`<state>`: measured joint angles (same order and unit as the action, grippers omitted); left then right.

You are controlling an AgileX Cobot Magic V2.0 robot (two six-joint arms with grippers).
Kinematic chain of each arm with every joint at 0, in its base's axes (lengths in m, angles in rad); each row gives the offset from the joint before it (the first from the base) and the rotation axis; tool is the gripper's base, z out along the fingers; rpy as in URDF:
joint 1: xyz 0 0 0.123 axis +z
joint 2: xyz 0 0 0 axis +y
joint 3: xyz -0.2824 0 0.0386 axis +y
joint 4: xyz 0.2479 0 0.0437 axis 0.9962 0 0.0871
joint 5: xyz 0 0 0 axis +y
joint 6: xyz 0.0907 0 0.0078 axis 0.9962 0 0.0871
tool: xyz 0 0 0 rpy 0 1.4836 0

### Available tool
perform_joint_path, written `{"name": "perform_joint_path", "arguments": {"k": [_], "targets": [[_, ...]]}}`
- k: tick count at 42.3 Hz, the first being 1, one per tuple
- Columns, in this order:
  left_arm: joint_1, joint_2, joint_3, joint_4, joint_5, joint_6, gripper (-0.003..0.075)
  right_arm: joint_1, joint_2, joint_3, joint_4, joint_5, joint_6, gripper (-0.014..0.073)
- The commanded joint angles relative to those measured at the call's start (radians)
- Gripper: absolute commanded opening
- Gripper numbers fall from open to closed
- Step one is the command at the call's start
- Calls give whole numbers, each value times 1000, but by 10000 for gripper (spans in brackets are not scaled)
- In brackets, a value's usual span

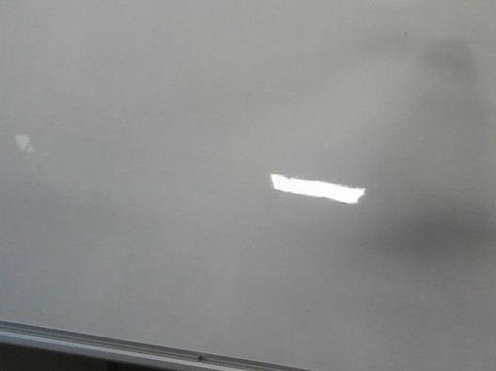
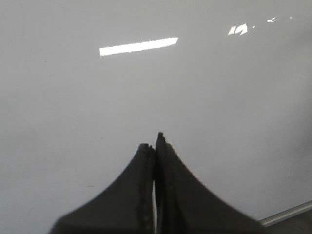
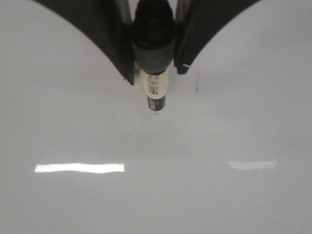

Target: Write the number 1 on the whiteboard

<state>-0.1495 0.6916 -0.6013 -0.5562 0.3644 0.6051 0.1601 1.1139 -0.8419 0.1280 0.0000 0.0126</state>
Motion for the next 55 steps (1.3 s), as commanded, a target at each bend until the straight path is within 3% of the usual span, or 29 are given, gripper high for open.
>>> {"name": "perform_joint_path", "arguments": {"k": [1,55], "targets": [[1,-1,-26,-21,-67,-6,-20,18,18,-72,-12,-86,-2,-60],[1,-1,-26,-21,-67,-6,-20,50,149,-90,-24,-99,-5,-60]]}}
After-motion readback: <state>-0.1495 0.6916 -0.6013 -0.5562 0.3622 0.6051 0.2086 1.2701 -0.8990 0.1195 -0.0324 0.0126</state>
